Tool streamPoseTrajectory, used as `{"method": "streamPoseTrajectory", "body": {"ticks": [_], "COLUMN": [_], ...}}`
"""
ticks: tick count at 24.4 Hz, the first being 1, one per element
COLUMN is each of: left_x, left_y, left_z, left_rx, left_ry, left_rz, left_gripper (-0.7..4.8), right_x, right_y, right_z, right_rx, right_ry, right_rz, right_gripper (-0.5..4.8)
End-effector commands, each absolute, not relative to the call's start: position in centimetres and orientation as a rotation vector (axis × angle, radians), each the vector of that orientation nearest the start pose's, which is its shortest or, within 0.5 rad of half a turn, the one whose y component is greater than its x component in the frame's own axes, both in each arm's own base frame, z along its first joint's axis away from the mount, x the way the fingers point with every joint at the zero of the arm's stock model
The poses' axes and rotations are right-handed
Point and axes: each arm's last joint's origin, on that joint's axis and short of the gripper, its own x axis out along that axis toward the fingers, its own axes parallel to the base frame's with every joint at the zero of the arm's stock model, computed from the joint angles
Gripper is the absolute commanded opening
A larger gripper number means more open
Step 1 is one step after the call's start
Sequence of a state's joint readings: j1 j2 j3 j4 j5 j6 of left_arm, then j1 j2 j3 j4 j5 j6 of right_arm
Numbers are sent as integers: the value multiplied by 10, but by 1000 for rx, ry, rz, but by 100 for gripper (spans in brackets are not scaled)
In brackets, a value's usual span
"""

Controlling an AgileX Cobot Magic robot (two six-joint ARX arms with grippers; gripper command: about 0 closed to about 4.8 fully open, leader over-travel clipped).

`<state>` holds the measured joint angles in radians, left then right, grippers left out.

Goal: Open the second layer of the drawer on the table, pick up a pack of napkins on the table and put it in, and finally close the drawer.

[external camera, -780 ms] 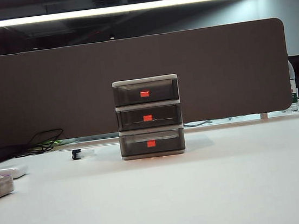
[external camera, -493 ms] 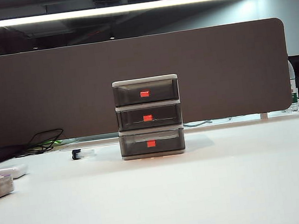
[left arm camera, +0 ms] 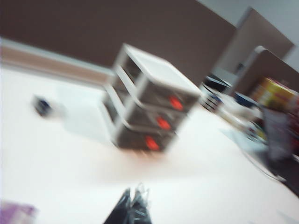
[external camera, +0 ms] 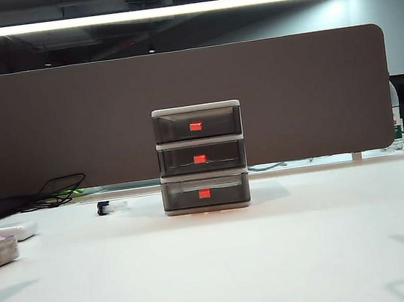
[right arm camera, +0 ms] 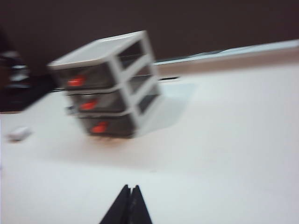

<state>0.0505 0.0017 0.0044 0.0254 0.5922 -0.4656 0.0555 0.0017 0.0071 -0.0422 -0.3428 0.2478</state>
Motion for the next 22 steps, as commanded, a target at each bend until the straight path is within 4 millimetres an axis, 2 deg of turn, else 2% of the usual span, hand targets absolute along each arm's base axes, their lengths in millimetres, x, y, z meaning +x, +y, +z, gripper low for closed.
{"method": "streamPoseTrajectory", "body": {"ticks": [1,3,6,9,11,15,18,22], "left_x": [94,94,91,87,82,81,92,116], "left_y": [-16,-20,-32,-43,-54,-66,-76,-97], "left_z": [164,165,164,167,169,168,176,182], "left_rx": [-532,-628,-540,-507,-455,-421,-421,-373], "left_ry": [151,159,179,134,84,115,62,133], "left_rz": [-502,-460,-579,-574,-539,-571,-588,-577], "left_gripper": [24,30,30,29,29,30,30,33], "right_x": [94,94,93,90,87,86,92,107], "right_y": [17,17,20,24,28,34,44,61], "right_z": [162,163,165,171,184,201,210,224], "right_rx": [286,315,381,374,357,311,269,230], "right_ry": [88,85,99,97,60,31,67,79], "right_rz": [477,475,573,650,645,638,663,721], "right_gripper": [-4,-4,-5,-5,-5,-5,-5,-5]}}
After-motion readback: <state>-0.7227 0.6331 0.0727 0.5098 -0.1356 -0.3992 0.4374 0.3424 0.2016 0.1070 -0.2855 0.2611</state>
